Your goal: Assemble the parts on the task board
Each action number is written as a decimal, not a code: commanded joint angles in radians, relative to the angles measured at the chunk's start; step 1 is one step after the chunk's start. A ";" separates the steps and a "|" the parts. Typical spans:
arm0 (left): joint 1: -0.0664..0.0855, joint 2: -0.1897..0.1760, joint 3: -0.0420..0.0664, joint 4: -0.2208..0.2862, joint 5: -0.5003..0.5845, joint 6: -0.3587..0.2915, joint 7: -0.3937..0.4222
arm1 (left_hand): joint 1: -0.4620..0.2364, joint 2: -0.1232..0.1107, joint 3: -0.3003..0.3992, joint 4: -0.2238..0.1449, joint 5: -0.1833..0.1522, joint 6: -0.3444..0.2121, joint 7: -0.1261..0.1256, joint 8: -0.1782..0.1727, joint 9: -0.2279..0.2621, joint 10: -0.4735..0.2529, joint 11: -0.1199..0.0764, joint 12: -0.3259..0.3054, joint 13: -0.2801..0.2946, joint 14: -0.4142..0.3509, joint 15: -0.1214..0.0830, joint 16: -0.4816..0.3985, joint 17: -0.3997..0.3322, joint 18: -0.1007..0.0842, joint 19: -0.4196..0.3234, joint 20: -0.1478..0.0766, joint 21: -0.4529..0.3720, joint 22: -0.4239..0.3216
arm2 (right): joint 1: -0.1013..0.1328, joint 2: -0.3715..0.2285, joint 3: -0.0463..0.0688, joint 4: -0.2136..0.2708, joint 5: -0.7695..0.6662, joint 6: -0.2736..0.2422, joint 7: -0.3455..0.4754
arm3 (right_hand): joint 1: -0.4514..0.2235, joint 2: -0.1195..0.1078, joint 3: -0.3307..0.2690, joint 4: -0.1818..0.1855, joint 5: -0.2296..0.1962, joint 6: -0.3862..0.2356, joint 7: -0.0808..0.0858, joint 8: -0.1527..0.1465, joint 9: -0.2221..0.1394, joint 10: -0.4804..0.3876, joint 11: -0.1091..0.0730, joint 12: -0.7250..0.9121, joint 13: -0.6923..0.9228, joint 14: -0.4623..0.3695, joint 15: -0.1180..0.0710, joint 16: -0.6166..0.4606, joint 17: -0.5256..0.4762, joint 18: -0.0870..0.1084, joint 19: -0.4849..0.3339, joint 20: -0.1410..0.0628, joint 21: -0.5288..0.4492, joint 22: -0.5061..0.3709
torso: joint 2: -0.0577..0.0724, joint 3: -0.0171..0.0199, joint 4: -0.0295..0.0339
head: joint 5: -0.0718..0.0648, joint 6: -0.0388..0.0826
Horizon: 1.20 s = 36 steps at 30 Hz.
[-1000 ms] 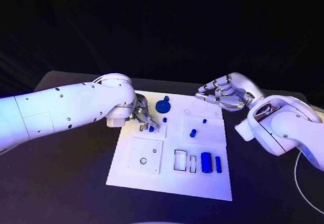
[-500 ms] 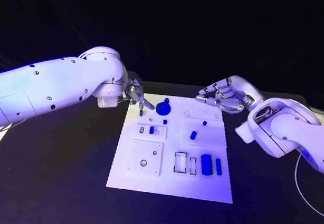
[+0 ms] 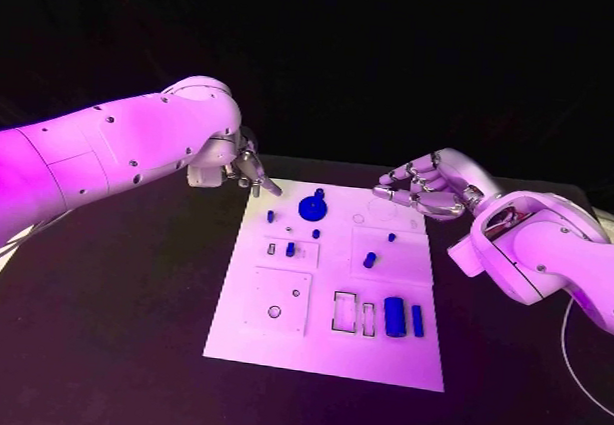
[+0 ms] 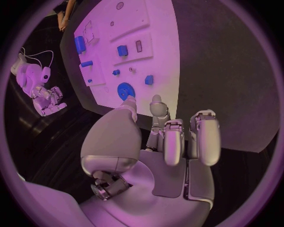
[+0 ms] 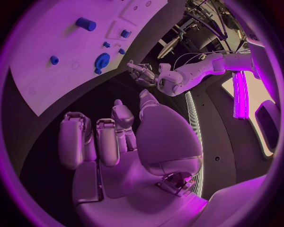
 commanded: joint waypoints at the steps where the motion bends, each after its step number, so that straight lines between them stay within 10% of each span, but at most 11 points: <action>1: -0.008 0.015 -0.002 -0.025 -0.016 0.017 -0.011 | 0.000 0.015 -0.011 0.001 -0.007 0.013 -0.001 -0.001 -0.002 0.010 -0.001 0.010 0.004 0.105 0.005 0.003 0.263 0.004 0.043 0.006 0.009 0.128 | -0.001 0.002 0.000 0.000 -0.011 0.012 0.009 | 0.006 0.008 -0.007 -0.002 0.005 0.002 -0.004 0.002 0.001 -0.010 0.000 -0.002 -0.001 0.073 0.000 -0.006 0.122 0.017 -0.006 0.001 -0.007 0.000 | 0.001 -0.0005 -0.0009 | 0.003 -0.001; 36: -0.052 0.093 -0.011 -0.131 0.012 0.093 0.048 | 0.051 0.059 -0.072 -0.017 -0.014 0.039 -0.014 0.016 -0.002 0.029 -0.013 0.030 0.013 0.105 -0.006 0.003 0.263 -0.001 0.052 -0.005 0.021 0.146 | -0.001 0.015 0.000 -0.007 -0.016 0.021 0.007 | 0.021 0.019 -0.021 -0.003 0.024 0.003 -0.004 0.002 0.001 -0.008 -0.001 0.004 0.000 0.075 -0.001 -0.002 0.128 0.017 -0.004 0.000 -0.006 0.001 | -0.001 0.0001 -0.0004 | 0.006 -0.007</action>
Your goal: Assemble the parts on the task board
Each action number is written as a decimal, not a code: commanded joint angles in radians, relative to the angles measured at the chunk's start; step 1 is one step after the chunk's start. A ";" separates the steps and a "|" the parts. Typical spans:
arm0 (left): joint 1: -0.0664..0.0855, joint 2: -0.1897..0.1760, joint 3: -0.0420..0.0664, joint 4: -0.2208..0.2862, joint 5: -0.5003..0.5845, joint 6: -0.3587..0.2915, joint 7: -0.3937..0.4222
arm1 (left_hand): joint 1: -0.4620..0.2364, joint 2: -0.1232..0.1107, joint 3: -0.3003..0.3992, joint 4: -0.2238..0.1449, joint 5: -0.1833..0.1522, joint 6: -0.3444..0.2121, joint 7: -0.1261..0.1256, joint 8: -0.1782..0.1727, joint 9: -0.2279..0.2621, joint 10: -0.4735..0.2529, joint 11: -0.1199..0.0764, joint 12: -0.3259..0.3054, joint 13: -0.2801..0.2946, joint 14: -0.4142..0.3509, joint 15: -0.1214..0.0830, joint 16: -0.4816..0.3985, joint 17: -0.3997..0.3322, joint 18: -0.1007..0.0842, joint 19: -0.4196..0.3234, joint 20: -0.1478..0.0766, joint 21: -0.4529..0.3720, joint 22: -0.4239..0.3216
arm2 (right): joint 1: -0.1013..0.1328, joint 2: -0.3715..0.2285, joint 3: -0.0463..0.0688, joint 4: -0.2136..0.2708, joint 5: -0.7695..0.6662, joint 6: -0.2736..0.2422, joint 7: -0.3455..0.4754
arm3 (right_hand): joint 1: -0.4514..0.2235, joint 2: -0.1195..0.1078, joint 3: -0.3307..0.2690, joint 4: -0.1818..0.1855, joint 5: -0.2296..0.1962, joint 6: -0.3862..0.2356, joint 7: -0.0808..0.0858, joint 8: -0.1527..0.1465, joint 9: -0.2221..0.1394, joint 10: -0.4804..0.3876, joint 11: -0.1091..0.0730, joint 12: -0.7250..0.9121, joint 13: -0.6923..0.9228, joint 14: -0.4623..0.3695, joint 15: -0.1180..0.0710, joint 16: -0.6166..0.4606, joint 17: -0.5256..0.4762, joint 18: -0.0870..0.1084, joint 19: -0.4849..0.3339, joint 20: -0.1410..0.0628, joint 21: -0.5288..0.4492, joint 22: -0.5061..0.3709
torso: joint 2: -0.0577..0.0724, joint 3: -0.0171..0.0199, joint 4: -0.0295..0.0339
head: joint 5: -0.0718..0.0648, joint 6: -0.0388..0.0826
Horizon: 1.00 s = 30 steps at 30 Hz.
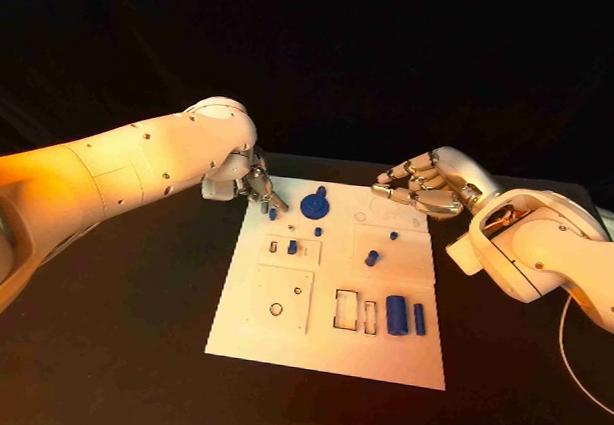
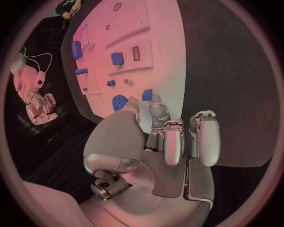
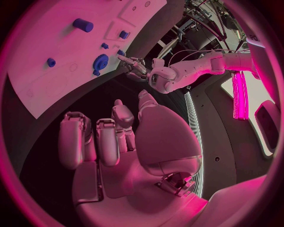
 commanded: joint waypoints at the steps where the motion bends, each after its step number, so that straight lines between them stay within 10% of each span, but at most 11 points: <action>1: 0.000 0.003 0.000 0.000 0.007 0.031 0.003 | 0.014 0.004 -0.005 -0.002 -0.002 0.008 0.000 0.006 -0.001 0.006 -0.004 0.003 -0.001 0.105 -0.006 0.003 0.263 -0.001 0.052 -0.005 0.005 0.147 | -0.001 0.002 0.000 0.000 -0.013 0.014 0.007 | 0.006 0.004 -0.007 0.000 0.002 0.003 -0.004 0.002 0.001 -0.004 0.003 0.004 0.001 0.075 -0.001 -0.002 0.128 0.017 -0.004 0.000 -0.002 0.000 | 0.000 0.0002 -0.0014 | 0.001 -0.001; 15: -0.001 0.005 0.000 0.000 0.012 0.006 0.012 | 0.096 0.045 0.015 -0.038 0.000 0.003 0.000 0.005 -0.002 0.003 -0.005 0.000 -0.009 0.105 -0.006 0.003 0.263 0.000 0.050 -0.006 0.002 0.144 | -0.001 0.003 0.000 -0.002 -0.014 0.014 0.007 | 0.009 0.006 -0.008 -0.001 0.005 0.003 -0.004 0.002 0.001 -0.004 0.003 0.005 0.001 0.075 -0.001 -0.003 0.128 0.017 -0.004 0.000 -0.002 -0.001 | 0.000 0.0002 -0.0007 | 0.001 -0.004; 23: -0.001 0.005 -0.001 -0.002 0.032 -0.023 0.032 | 0.288 0.097 0.161 -0.165 0.004 -0.029 -0.005 -0.020 -0.016 -0.016 -0.012 -0.028 -0.033 0.105 -0.014 0.003 0.263 0.004 0.044 -0.013 -0.011 0.132 | -0.001 0.005 0.000 -0.004 -0.014 0.014 0.006 | 0.009 0.006 -0.009 -0.001 0.006 0.003 -0.004 0.002 0.001 -0.004 0.003 0.004 0.001 0.075 -0.001 -0.003 0.127 0.017 -0.004 0.000 -0.002 -0.001 | 0.000 0.0004 -0.0010 | 0.000 -0.007; 30: -0.001 0.001 -0.002 -0.001 0.050 -0.031 0.046 | 0.273 0.058 0.301 -0.201 0.002 -0.034 0.009 -0.025 -0.020 -0.013 -0.002 -0.045 -0.054 0.105 -0.004 0.003 0.263 0.004 0.043 -0.005 -0.015 0.132 | -0.001 0.005 0.000 -0.005 -0.014 0.017 0.005 | 0.011 0.008 -0.010 -0.001 0.007 0.003 -0.004 0.002 0.001 -0.004 0.003 0.004 0.001 0.074 -0.001 -0.004 0.126 0.017 -0.004 0.000 -0.003 -0.001 | -0.001 0.0004 -0.0009 | 0.001 -0.008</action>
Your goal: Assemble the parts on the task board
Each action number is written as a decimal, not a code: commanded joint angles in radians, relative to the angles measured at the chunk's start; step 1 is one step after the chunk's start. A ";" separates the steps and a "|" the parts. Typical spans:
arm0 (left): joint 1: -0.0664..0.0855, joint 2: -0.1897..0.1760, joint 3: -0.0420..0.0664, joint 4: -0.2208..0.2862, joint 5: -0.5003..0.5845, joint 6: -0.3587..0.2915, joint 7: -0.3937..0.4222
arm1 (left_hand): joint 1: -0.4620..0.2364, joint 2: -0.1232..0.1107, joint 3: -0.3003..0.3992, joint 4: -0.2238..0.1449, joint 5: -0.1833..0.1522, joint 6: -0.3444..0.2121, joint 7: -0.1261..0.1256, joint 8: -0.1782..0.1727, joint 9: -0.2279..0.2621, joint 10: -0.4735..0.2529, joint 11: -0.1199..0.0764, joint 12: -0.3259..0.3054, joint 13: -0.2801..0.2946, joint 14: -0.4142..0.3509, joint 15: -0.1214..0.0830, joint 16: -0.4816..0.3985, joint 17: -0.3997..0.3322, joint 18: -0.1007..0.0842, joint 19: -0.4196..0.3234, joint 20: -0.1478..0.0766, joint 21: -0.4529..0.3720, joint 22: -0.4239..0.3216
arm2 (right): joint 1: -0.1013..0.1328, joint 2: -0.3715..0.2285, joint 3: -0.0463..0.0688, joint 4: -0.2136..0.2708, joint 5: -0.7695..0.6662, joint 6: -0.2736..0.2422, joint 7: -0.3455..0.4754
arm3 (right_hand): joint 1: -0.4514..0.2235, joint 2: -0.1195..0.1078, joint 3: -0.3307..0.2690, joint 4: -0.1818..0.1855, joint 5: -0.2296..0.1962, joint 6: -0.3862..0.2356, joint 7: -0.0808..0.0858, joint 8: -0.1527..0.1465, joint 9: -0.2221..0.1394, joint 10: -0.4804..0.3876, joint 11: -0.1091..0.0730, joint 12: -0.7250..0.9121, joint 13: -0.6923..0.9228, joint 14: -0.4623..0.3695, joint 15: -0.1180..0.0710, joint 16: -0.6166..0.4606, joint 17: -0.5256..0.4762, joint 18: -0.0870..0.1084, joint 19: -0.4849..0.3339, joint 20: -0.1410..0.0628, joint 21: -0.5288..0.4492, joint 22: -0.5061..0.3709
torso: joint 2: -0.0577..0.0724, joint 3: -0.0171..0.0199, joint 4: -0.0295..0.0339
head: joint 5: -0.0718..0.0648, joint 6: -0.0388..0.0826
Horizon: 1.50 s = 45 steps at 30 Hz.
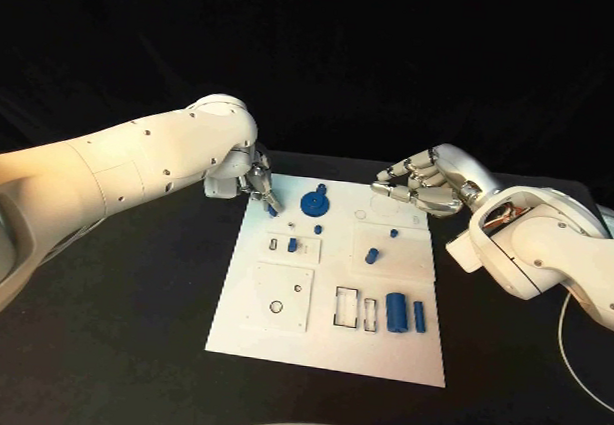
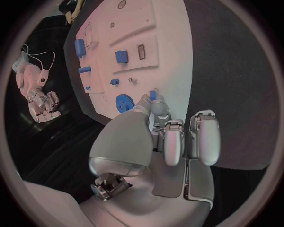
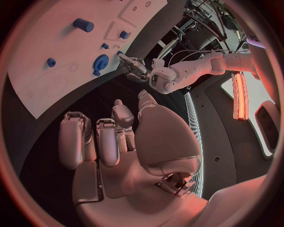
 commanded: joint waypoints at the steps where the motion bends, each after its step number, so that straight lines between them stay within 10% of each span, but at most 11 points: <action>1: 0.000 -0.003 -0.001 0.003 0.029 -0.014 0.025 | -0.015 -0.026 0.147 -0.095 0.002 -0.004 0.005 0.003 0.002 0.001 0.003 -0.007 -0.006 0.105 0.005 0.003 0.264 0.004 0.043 0.002 -0.006 0.131 | -0.001 0.001 0.000 0.000 -0.011 0.015 0.005 | 0.007 0.004 -0.004 -0.001 0.007 0.003 -0.004 0.002 0.001 -0.004 0.002 0.004 0.000 0.074 -0.001 -0.004 0.127 0.017 -0.004 0.000 -0.003 -0.001 | -0.001 0.0002 0.0000 | 0.000 -0.001; 10: 0.000 -0.061 -0.003 0.080 0.091 -0.050 0.025 | -0.091 -0.101 0.336 -0.133 0.013 -0.002 0.004 0.022 0.013 0.018 0.003 -0.006 -0.012 0.105 0.006 0.003 0.264 0.004 0.044 0.003 -0.009 0.134 | -0.001 0.000 -0.001 -0.001 -0.011 0.019 0.005 | 0.007 0.004 -0.004 -0.001 0.007 0.003 -0.004 0.002 0.001 -0.004 0.002 0.004 0.000 0.074 -0.001 -0.004 0.127 0.017 -0.004 0.000 -0.003 -0.001 | -0.002 0.0009 0.0017 | 0.010 0.001; 23: -0.020 -0.233 -0.018 0.339 0.134 -0.187 0.094 | -0.161 -0.180 0.473 -0.173 0.093 0.018 -0.002 0.047 0.027 0.062 -0.004 0.027 0.020 0.105 0.000 0.003 0.264 0.000 0.053 -0.002 0.007 0.154 | -0.004 -0.004 -0.004 -0.004 -0.010 0.020 0.006 | 0.007 0.004 -0.004 -0.001 0.007 0.003 -0.004 0.002 0.001 -0.004 0.002 0.004 0.000 0.074 -0.001 -0.004 0.127 0.017 -0.004 0.000 -0.003 -0.001 | -0.003 0.0008 0.0048 | 0.011 -0.007; 31: -0.060 -0.271 -0.024 0.416 0.047 -0.233 0.128 | -0.171 -0.194 0.492 -0.179 0.105 0.025 -0.004 0.048 0.027 0.072 -0.006 0.033 0.028 0.105 -0.002 0.003 0.264 -0.002 0.056 -0.004 0.012 0.160 | -0.005 -0.006 -0.006 -0.005 -0.010 0.020 0.007 | 0.009 0.005 -0.007 -0.001 0.009 0.003 -0.004 0.002 0.001 -0.004 0.002 0.004 0.000 0.074 -0.001 -0.005 0.125 0.017 -0.004 0.000 -0.003 -0.001 | -0.003 -0.0012 0.0054 | 0.011 -0.009; 45: -0.075 -0.269 -0.025 0.421 0.000 -0.195 0.112 | -0.173 -0.198 0.496 -0.180 0.107 0.027 -0.005 0.049 0.027 0.075 -0.007 0.035 0.031 0.105 -0.002 0.003 0.264 -0.002 0.056 -0.005 0.014 0.161 | -0.007 -0.005 -0.007 -0.006 -0.009 0.022 0.008 | 0.009 0.005 -0.007 -0.001 0.009 0.003 -0.004 0.002 0.001 -0.004 0.002 0.004 0.000 0.074 -0.001 -0.005 0.125 0.017 -0.004 0.000 -0.003 -0.001 | -0.002 0.0011 0.0042 | 0.012 -0.014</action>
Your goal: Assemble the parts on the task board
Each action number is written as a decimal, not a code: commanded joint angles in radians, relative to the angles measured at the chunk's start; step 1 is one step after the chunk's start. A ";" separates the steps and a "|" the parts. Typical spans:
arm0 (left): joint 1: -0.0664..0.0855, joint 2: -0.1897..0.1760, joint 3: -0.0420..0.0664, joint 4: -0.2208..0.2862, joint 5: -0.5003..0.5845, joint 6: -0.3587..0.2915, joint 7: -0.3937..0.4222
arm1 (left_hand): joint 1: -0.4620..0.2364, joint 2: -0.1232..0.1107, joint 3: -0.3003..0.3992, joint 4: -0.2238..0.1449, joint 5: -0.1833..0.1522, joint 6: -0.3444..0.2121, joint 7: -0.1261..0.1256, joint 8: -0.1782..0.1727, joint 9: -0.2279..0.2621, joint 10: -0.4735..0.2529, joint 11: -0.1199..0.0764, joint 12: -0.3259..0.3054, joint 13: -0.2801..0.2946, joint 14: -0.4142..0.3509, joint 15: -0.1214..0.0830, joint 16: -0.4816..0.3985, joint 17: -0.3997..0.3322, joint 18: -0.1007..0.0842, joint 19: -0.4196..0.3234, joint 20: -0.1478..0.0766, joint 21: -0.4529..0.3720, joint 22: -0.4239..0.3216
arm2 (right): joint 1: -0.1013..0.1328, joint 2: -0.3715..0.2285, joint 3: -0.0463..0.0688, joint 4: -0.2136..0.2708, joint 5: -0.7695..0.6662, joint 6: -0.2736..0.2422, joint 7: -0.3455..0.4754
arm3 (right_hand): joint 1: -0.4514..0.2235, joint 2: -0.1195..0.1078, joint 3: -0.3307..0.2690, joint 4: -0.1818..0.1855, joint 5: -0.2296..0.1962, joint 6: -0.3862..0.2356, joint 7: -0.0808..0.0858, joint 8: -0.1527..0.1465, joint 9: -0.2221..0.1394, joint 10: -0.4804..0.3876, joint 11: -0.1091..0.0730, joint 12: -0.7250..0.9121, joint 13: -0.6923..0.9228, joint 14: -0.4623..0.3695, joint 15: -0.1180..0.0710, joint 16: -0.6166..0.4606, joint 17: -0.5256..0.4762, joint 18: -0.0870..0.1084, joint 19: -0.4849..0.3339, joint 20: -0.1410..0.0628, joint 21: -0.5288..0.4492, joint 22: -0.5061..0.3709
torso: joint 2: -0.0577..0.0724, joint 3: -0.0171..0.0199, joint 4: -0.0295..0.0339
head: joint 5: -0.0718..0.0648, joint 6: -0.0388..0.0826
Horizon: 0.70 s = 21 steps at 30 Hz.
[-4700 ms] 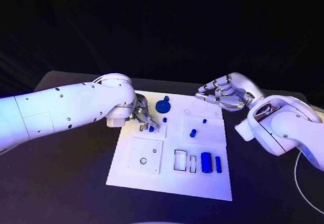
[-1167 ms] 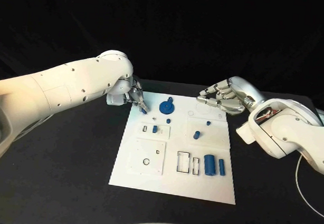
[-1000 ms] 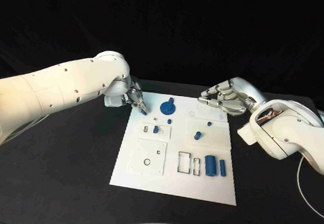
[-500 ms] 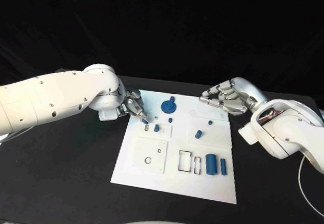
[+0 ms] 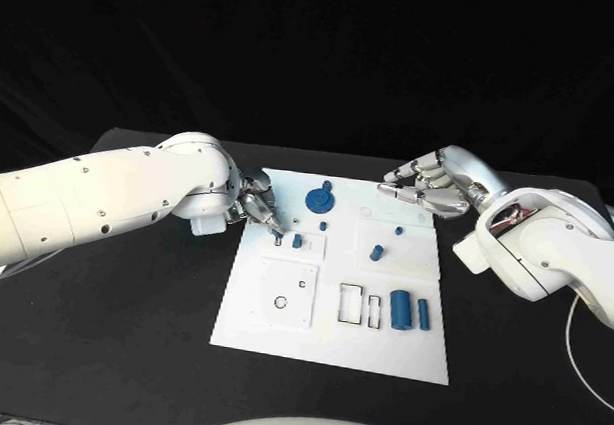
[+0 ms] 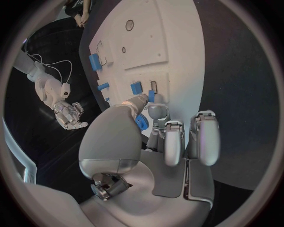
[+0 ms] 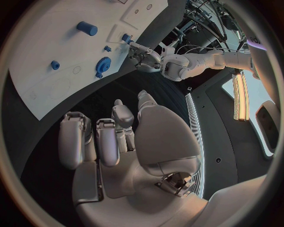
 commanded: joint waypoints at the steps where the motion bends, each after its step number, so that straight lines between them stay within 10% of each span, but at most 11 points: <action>1: -0.001 0.002 0.000 0.001 -0.036 0.038 0.002 | 0.006 -0.004 0.139 -0.131 0.006 0.008 -0.002 0.002 0.001 0.008 -0.001 0.006 0.001 0.105 -0.002 0.003 0.263 -0.002 0.057 -0.005 0.005 0.161 | -0.001 0.001 0.000 0.000 -0.009 0.013 0.008 | 0.005 0.001 -0.007 -0.001 0.003 0.003 -0.004 0.002 0.001 -0.005 0.002 0.004 0.000 0.074 -0.001 -0.005 0.125 0.017 -0.004 0.000 -0.003 -0.001 | 0.001 0.0004 0.0000 | 0.000 -0.003; 21: -0.001 0.005 0.000 0.001 -0.046 0.160 -0.048 | 0.005 -0.005 0.141 -0.131 0.007 0.009 -0.002 0.002 0.001 0.009 -0.001 0.005 0.000 0.105 -0.002 0.003 0.263 -0.002 0.056 -0.005 0.003 0.159 | -0.001 0.000 0.000 0.002 -0.008 0.014 0.008 | 0.005 0.001 -0.007 -0.001 0.003 0.003 -0.004 0.002 0.001 -0.005 0.002 0.004 0.000 0.074 -0.001 -0.005 0.125 0.017 -0.004 0.000 -0.003 -0.001 | 0.000 0.0004 0.0016 | -0.001 -0.009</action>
